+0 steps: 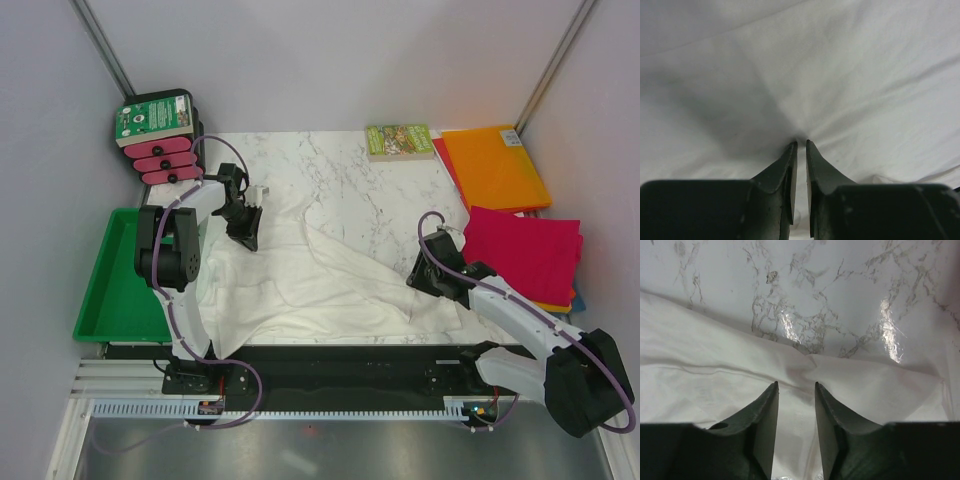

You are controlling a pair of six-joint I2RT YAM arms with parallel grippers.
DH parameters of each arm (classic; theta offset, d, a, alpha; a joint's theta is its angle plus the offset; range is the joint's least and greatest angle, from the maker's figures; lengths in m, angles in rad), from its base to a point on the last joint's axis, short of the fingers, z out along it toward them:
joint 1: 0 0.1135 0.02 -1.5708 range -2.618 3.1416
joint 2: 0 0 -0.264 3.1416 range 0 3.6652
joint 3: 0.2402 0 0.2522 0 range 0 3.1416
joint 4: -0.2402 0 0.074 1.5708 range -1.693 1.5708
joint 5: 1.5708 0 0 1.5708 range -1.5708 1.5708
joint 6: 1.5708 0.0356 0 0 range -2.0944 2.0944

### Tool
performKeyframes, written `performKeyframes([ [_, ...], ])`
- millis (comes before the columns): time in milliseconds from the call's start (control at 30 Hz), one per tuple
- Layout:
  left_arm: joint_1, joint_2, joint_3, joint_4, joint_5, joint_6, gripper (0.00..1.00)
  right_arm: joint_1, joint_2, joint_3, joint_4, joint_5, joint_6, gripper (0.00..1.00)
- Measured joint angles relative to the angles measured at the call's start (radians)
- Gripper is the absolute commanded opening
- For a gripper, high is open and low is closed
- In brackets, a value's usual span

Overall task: Fold and stack the t-shirts
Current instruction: Grap the side of the flattened tshirt furthest away from the robot with both arms

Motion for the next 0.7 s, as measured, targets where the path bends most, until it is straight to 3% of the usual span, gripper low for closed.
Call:
performKeyframes([
  [233, 0.0, 0.0, 0.0, 0.0, 0.0, 0.0, 0.19, 0.002, -0.006, -0.019, 0.0, 0.024, 0.0, 0.47],
  [500, 0.0, 0.0, -0.001, 0.001, 0.0, 0.0, 0.19, 0.008, 0.017, -0.047, 0.014, 0.028, 0.003, 0.32],
  [700, 0.0, -0.001, -0.003, 0.003, 0.0, 0.0, 0.19, 0.022, 0.03, -0.058, 0.033, 0.018, 0.008, 0.37],
])
